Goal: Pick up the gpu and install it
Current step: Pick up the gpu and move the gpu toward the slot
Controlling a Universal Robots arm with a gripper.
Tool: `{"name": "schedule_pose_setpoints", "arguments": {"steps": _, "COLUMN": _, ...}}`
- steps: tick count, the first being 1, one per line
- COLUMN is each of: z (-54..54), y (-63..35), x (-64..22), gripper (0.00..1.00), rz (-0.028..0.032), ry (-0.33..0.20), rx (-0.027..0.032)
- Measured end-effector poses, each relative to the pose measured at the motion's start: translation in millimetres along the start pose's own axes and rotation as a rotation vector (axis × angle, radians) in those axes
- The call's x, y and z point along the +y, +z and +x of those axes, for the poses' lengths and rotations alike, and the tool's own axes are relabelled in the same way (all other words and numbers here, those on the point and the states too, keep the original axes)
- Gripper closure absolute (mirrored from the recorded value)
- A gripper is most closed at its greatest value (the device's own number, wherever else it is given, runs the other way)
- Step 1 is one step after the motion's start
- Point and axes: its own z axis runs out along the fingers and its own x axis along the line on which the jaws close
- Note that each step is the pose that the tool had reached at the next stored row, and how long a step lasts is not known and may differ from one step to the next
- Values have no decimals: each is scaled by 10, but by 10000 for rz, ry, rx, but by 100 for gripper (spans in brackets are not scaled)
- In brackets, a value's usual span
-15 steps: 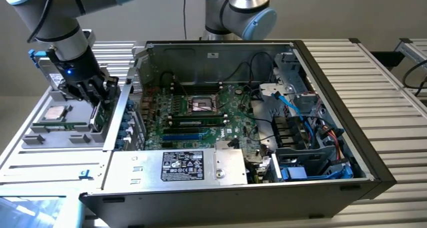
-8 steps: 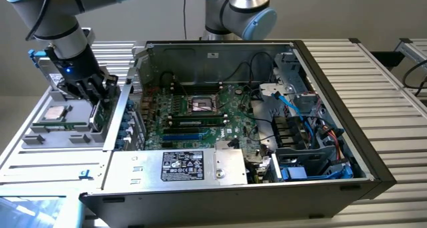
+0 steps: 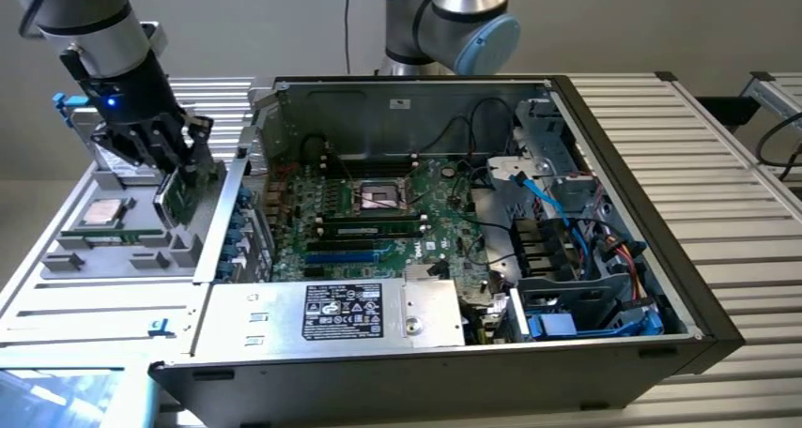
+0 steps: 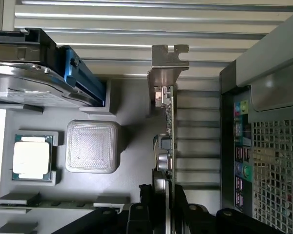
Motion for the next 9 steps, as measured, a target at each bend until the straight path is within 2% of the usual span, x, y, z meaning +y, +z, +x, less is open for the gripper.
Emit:
{"name": "schedule_pose_setpoints", "arguments": {"steps": 5, "z": -5, "y": -219, "x": 11, "gripper": 71, "rz": 0, "ry": -1, "rx": 0}}
{"name": "schedule_pose_setpoints", "arguments": {"steps": 9, "z": -13, "y": -328, "x": 14, "gripper": 71, "rz": 0, "ry": 1, "rx": 1}}
